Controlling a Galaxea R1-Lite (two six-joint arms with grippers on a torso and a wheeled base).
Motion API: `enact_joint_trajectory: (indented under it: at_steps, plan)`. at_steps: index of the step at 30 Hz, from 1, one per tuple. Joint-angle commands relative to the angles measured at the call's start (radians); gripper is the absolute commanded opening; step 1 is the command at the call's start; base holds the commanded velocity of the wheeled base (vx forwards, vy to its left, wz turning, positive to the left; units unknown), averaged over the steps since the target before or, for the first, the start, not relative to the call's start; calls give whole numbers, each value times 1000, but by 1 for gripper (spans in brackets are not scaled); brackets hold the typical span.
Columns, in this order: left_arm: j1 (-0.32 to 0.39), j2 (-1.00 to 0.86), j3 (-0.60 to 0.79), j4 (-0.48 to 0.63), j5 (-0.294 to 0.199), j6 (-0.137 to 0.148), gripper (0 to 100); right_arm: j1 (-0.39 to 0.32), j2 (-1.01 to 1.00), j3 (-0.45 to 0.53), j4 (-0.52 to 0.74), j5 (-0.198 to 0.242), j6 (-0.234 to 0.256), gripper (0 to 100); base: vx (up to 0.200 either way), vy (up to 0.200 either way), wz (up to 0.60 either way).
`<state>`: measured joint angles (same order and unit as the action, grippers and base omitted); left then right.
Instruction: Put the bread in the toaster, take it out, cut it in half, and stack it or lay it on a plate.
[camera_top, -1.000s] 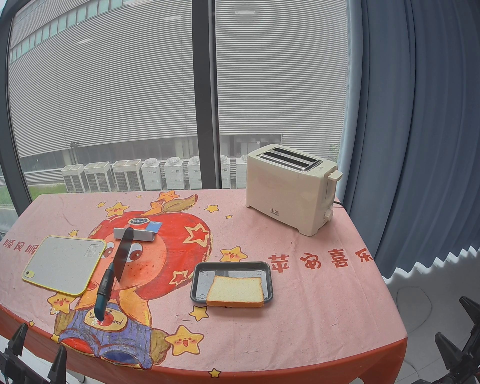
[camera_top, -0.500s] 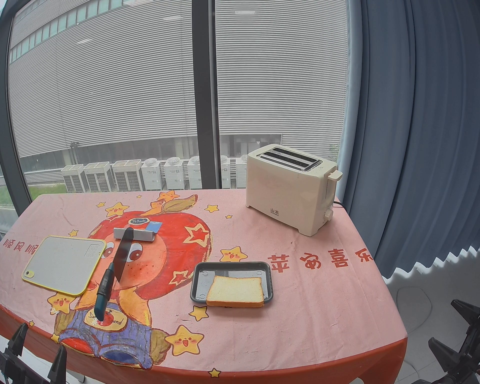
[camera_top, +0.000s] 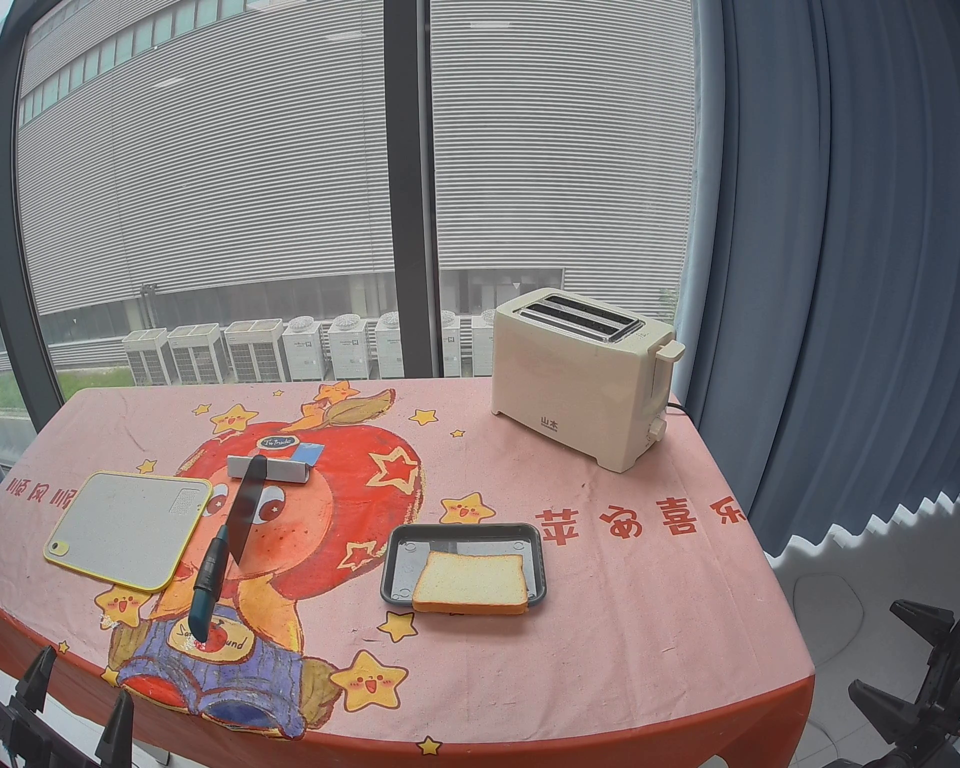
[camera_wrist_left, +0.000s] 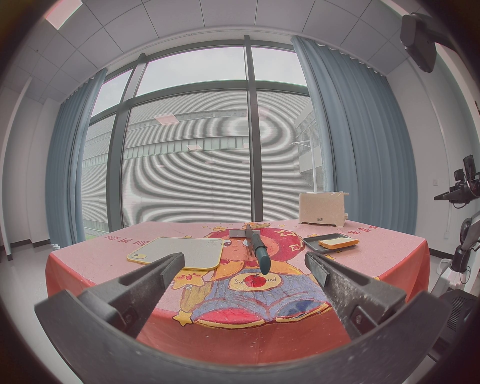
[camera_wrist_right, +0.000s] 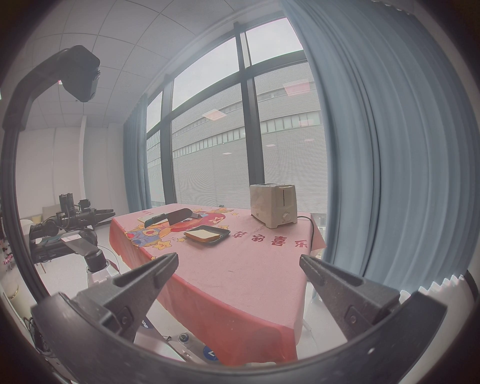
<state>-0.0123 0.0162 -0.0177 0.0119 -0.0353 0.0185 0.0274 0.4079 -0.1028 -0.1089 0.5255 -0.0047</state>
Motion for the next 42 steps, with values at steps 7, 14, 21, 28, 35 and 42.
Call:
enact_joint_trajectory:
  at_steps: [7, 14, 21, 28, 35, 42]
  plan:
    - [0, -5, 15, 0, 0, 0, 100, 63, 75, -23, -2, 2, 0, 100, 0, 0, 0]
    - [0, -5, 13, 0, 0, 0, 100, 81, 94, -23, -2, 24, 0, 100, 0, 0, 0]
    - [0, -5, 15, 0, 0, 0, 100, 117, 118, -38, 0, 36, -5, 100, 0, 0, 0]
    - [0, -5, 15, 0, 0, 0, 100, 150, 167, -52, -2, 36, -6, 100, 0, 0, 0]
    - [0, -5, 15, 0, 0, 0, 100, 201, 209, -57, 0, 36, -18, 100, 0, 0, 0]
    - [0, -5, 15, 0, 0, 0, 100, 236, 259, -60, -3, 36, -20, 100, 0, 0, 0]
